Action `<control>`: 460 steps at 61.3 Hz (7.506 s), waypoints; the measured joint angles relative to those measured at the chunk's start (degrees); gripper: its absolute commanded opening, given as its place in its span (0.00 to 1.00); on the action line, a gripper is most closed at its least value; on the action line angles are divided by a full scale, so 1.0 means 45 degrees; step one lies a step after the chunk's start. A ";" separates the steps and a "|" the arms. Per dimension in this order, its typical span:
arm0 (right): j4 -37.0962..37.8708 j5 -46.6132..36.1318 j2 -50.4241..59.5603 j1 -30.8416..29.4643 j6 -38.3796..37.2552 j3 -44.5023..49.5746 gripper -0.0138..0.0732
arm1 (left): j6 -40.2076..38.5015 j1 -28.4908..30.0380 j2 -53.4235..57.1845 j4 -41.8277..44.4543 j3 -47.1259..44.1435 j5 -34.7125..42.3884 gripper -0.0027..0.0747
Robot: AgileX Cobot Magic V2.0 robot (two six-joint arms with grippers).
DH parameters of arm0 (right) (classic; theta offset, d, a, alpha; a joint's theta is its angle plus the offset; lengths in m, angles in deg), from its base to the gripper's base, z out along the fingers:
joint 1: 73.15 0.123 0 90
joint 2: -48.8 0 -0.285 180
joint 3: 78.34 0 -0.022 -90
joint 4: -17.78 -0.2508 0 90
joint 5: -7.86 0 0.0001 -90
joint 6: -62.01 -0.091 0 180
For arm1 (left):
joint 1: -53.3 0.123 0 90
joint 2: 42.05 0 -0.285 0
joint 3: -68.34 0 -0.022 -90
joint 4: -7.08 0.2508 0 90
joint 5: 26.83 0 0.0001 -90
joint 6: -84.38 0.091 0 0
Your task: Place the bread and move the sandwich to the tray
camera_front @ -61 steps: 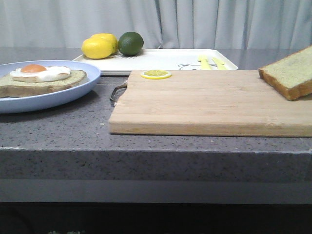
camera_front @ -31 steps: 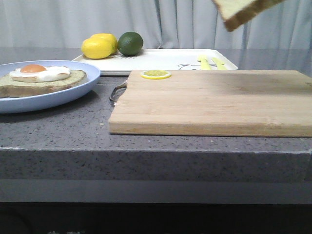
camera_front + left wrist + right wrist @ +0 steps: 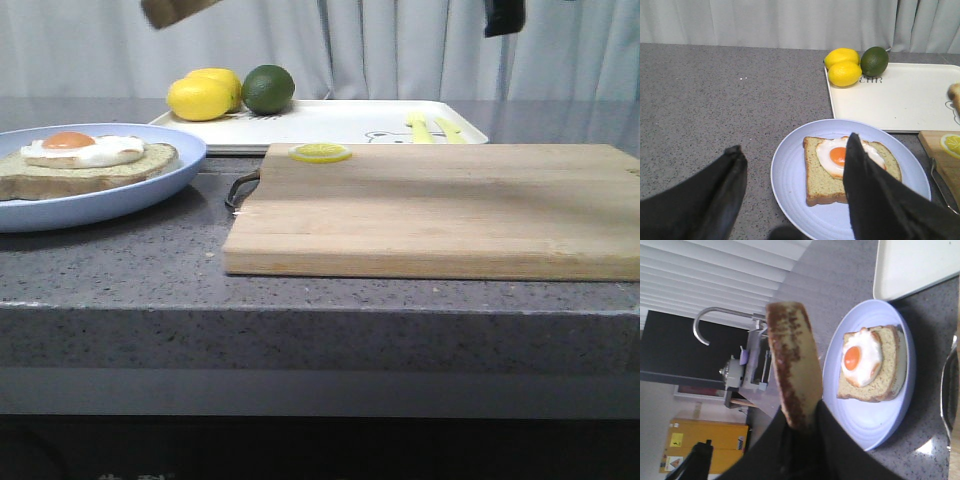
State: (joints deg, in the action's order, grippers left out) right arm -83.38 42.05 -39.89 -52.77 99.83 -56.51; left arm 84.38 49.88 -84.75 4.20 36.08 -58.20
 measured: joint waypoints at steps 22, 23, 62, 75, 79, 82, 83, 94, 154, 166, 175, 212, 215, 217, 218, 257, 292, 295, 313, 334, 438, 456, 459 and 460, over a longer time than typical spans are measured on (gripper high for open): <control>-0.0242 -0.0888 -0.3811 0.2302 -0.0733 -0.3553 0.15 | 0.0000 -0.0074 0.0000 0.0000 0.0000 0.0000 0.57; -0.0242 -0.0977 -0.4034 0.2380 -0.0808 -0.3782 0.15 | 0.0000 -0.0108 0.0000 0.0000 0.0000 0.0000 0.57; -0.0445 -0.3640 -0.7375 0.4221 -0.2442 -0.7216 0.17 | 0.0000 -0.0189 0.0000 0.0000 0.0000 0.0000 0.57; -0.0538 -0.3932 -0.7375 0.4221 -0.2494 -0.6847 0.30 | 0.0000 -0.0189 0.0000 0.0000 0.0000 0.0000 0.57; -0.0568 -0.3949 -0.7375 0.4221 -0.2480 -0.6769 0.36 | 0.0000 -0.0189 0.0000 0.0000 0.0000 0.0000 0.57; -0.0568 -0.3949 -0.7375 0.4221 -0.2480 -0.6738 0.41 | 0.0000 -0.0189 0.0000 0.0000 0.0000 0.0000 0.57; -0.0568 -0.3949 -0.7375 0.4221 -0.2480 -0.6738 0.42 | 0.0000 -0.0189 0.0000 0.0000 0.0000 0.0000 0.57; -0.0333 -0.3863 -0.7375 0.4191 -0.2502 -0.6721 0.56 | 0.0000 -0.0189 0.0000 0.0000 0.0000 0.0000 0.57; 1.4304 0.3989 -0.2277 0.1938 -0.4873 -0.6721 0.60 | 0.0000 -0.0189 0.0000 0.0242 0.0000 -0.0042 0.57; 1.8377 0.5226 -0.0037 0.1919 -0.7052 -0.6434 0.60 | 0.0000 -0.0189 0.0000 0.0242 0.0000 -0.0042 0.57; 1.9089 0.4733 0.1815 0.1919 -0.7284 -0.5370 0.60 | 0.0000 -0.0189 0.0000 0.0242 0.0000 -0.0042 0.57; 2.0356 0.1319 0.7868 0.1919 -0.7258 0.0588 0.60 | 0.0000 -0.0189 0.0000 0.0242 0.0000 -0.0250 0.57; 2.0356 0.1213 0.8123 0.1919 -0.7258 0.0869 0.60 | 0.0000 -0.0189 -0.0023 0.0242 0.0000 -0.0401 0.57; 2.0356 0.1181 0.8233 0.1919 -0.7237 0.0983 0.60 | 0.0000 -0.0189 -0.0056 0.0242 0.0058 -0.0608 0.57; 2.0356 0.1181 0.8271 0.1919 -0.7237 0.1043 0.60 | 0.0000 -0.0189 -0.0078 0.0242 0.0127 -0.0710 0.57; 2.0356 0.1181 0.8392 0.1919 -0.7203 0.1123 0.60 | 0.0225 0.1242 -0.7536 0.0184 0.4411 -0.6215 0.57; 2.0356 0.1181 0.8392 0.1919 -0.7203 0.1123 0.60 | 0.4331 0.4011 -1.2136 -0.6637 0.4873 -0.5502 0.52; 2.0356 0.1181 0.8392 0.1919 -0.7203 0.1123 0.60 | 0.4341 0.4011 -1.2332 -0.6664 0.4873 -0.5409 0.49; 2.0356 0.1181 0.8392 0.1919 -0.7203 0.1123 0.60 | 0.4361 0.4022 -1.3095 -0.7265 0.4889 -0.5091 0.35; 2.0356 0.1181 0.8392 0.1919 -0.7187 0.1123 0.60 | 0.4392 0.4022 -1.3282 -0.7611 0.4889 -0.4989 0.01; 2.0356 0.1181 0.8392 0.1919 -0.7187 0.1123 0.60 | -0.2001 0.0456 -2.0304 -0.8377 1.5950 -0.6281 0.30; 2.0356 0.1181 0.8392 0.1919 -0.7187 0.1123 0.60 | -0.2009 0.0409 -2.0304 -0.8500 1.6027 -0.5830 0.50; 2.0356 0.1181 0.8392 0.1919 -0.7187 0.1123 0.60 | -0.1788 0.0409 -2.0281 -0.8500 1.6027 -0.5830 0.50; 2.0356 0.1181 0.8392 0.1919 -0.7187 0.1123 0.60 | -0.1714 0.0409 -2.0280 -0.8500 1.6027 -0.5830 0.49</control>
State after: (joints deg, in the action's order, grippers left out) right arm 8.22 47.37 -2.13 -44.14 67.49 -51.46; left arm 76.67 51.72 -176.01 -34.05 108.20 -84.43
